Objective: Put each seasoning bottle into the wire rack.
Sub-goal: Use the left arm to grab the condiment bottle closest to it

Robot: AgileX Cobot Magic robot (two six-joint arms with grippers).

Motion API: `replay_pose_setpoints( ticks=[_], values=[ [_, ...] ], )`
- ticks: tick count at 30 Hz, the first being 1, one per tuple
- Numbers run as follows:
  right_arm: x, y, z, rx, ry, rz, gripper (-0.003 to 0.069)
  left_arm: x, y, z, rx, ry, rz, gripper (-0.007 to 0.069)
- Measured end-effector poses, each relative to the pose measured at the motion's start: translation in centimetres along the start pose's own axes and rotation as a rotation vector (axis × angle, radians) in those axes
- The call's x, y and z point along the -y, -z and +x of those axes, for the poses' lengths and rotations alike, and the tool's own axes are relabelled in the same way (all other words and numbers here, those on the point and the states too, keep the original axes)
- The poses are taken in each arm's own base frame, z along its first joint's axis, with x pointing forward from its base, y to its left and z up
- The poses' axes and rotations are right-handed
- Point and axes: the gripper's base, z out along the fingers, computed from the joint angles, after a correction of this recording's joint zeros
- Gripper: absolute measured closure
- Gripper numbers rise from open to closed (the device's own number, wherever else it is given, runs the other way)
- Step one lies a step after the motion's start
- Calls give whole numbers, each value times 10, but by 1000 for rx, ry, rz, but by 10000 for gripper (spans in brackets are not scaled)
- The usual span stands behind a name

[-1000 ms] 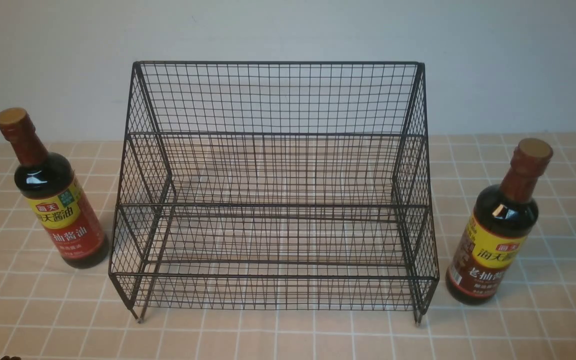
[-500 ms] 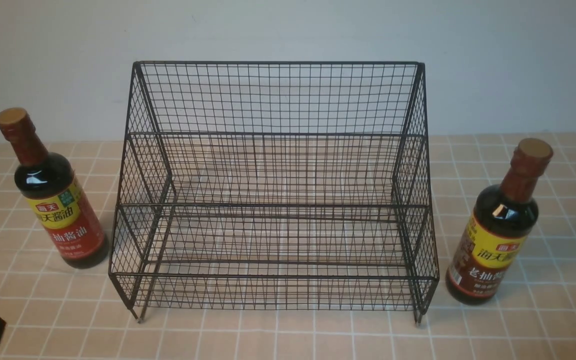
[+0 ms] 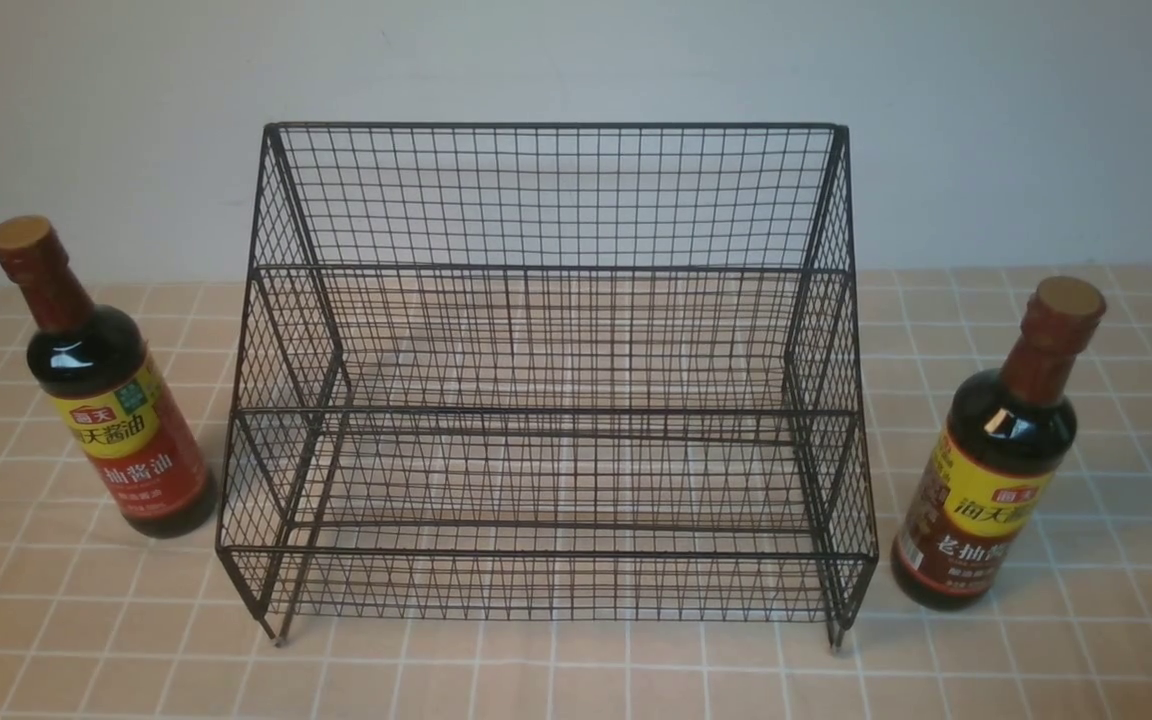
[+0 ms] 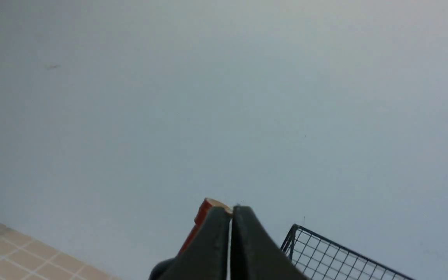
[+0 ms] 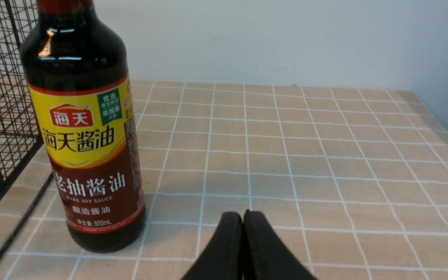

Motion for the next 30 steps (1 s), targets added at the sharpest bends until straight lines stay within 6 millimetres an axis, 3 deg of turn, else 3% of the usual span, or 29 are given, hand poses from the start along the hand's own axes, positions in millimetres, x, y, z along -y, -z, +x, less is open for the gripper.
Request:
replay_pose_setpoints(
  ticks=[3, 5, 9, 13, 17, 20, 24, 30],
  values=[
    [0, 0, 0, 0, 0, 0, 673, 10, -14, -4, -117, -113, 24, 631],
    [0, 0, 0, 0, 0, 0, 673, 20, -34, -2, -291, -233, 56, 631],
    [0, 0, 0, 0, 0, 0, 673, 28, -67, 20, -618, -367, 116, 631],
    [0, 0, 0, 0, 0, 0, 673, 25, -82, 35, -718, -389, 101, 631],
    [0, 0, 0, 0, 0, 0, 673, 16, -96, 35, -641, -363, -4, 631],
    [0, 0, 0, 0, 0, 0, 673, 9, -110, 22, -512, -325, -115, 631],
    [0, 0, 0, 0, 0, 0, 673, 14, -137, 7, -436, -369, -134, 631],
    [0, 0, 0, 0, 0, 0, 673, 16, -166, 9, -449, -417, -128, 588]
  ],
)
